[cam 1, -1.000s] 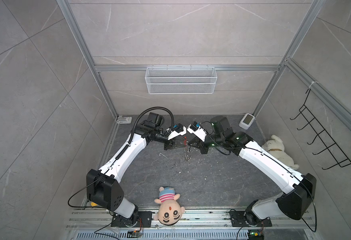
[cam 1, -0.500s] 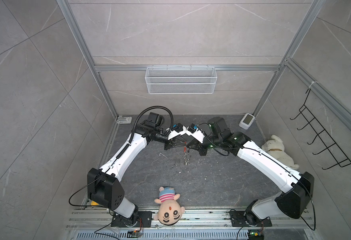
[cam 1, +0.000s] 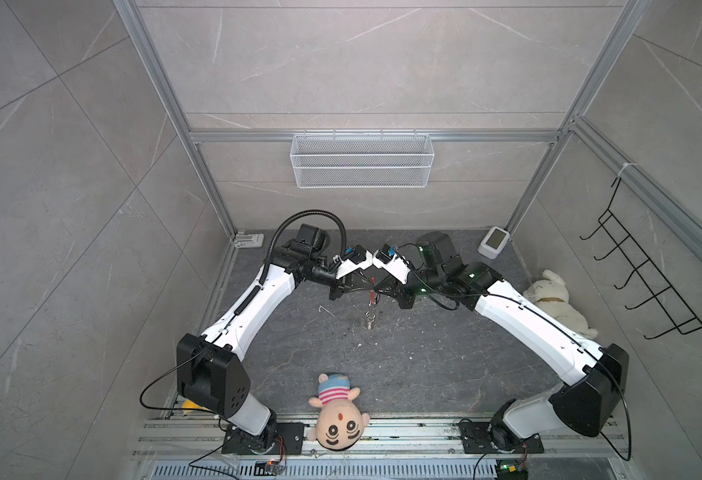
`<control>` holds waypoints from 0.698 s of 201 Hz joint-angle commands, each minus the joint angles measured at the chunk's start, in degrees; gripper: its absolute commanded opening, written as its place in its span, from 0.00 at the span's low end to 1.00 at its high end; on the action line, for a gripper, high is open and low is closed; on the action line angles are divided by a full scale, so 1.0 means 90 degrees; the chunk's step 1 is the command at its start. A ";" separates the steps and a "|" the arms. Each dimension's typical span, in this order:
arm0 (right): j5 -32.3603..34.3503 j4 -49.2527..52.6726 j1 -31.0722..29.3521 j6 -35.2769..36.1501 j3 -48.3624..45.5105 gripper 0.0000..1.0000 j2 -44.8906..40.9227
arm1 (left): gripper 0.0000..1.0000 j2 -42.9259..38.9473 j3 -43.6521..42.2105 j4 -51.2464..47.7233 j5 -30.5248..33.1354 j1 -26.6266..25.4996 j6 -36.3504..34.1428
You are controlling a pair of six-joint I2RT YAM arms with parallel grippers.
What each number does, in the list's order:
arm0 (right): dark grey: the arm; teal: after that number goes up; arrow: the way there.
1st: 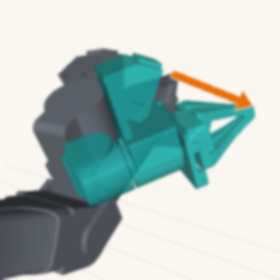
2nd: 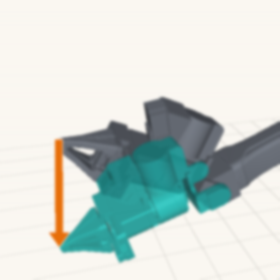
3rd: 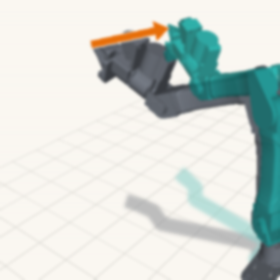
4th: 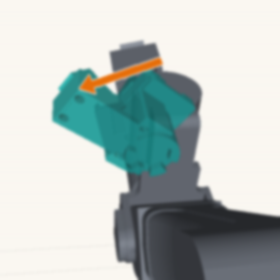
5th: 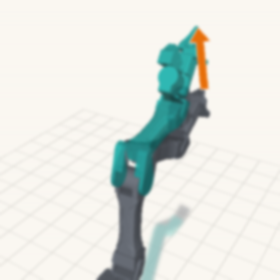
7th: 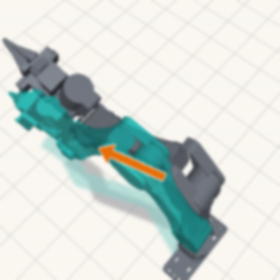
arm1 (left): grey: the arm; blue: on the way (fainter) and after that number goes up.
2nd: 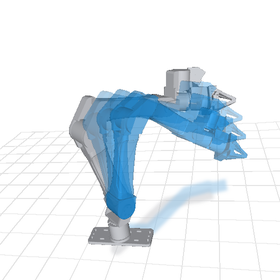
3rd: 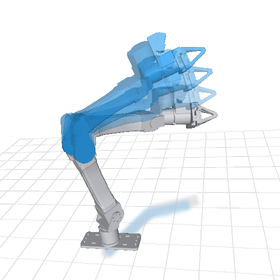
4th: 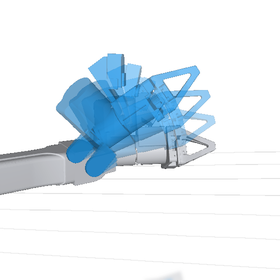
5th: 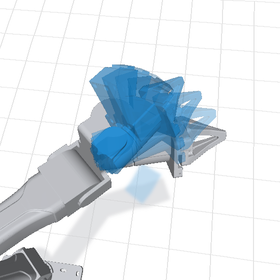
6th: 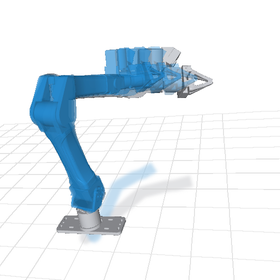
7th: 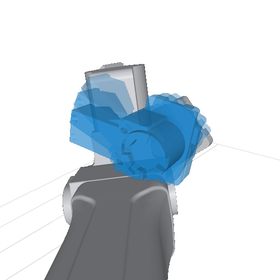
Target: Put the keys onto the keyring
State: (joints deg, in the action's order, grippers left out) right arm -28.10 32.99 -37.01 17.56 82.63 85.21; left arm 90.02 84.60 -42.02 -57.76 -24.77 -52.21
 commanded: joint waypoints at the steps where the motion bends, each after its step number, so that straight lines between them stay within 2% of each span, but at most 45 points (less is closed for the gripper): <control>1: -0.0192 -0.0433 -0.0086 -0.0150 0.0310 0.00 -0.0063 | 0.00 0.0094 0.0166 -0.0194 -0.0150 -0.0079 -0.0048; 33: -0.0180 -0.0426 -0.0084 -0.0218 0.0358 0.00 -0.0074 | 0.00 -0.0013 -0.0010 -0.0064 -0.0392 -0.0079 -0.0062; 46: -0.0125 -0.0424 -0.0086 -0.0288 0.0345 0.00 -0.0096 | 0.00 -0.0210 -0.0385 0.0755 -0.0568 -0.0029 0.0451; 58: 0.0020 -0.0443 -0.0079 -0.0427 0.0305 0.00 -0.0137 | 0.00 -0.0450 -0.0942 0.2120 -0.0819 0.0098 0.1392; 71: 0.0133 -0.0512 -0.0072 -0.0515 0.0192 0.16 -0.0233 | 0.00 -0.0653 -0.1450 0.3526 -0.1013 0.0261 0.2474; 88: 0.0232 -0.0659 -0.0048 -0.0622 -0.0055 0.18 -0.0424 | 0.00 -0.0789 -0.1851 0.4952 -0.1160 0.0393 0.3632; 98: 0.0248 -0.0746 0.0003 -0.0707 -0.0188 0.25 -0.0543 | 0.00 -0.0810 -0.2008 0.5635 -0.1237 0.0416 0.4236; 122: 0.0026 -0.1040 0.0314 -0.1086 -0.0508 0.38 -0.0772 | 0.00 -0.0859 -0.2174 0.6390 -0.1311 0.0429 0.4905; 140: -0.0749 -0.1461 0.0772 -0.1614 -0.0747 0.46 -0.0772 | 0.00 -0.0909 -0.2251 0.6729 -0.1316 0.0429 0.5221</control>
State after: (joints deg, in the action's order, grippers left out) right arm -28.21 25.71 -34.30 9.72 78.76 79.15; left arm 85.19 64.03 3.99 -65.56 -20.99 -15.27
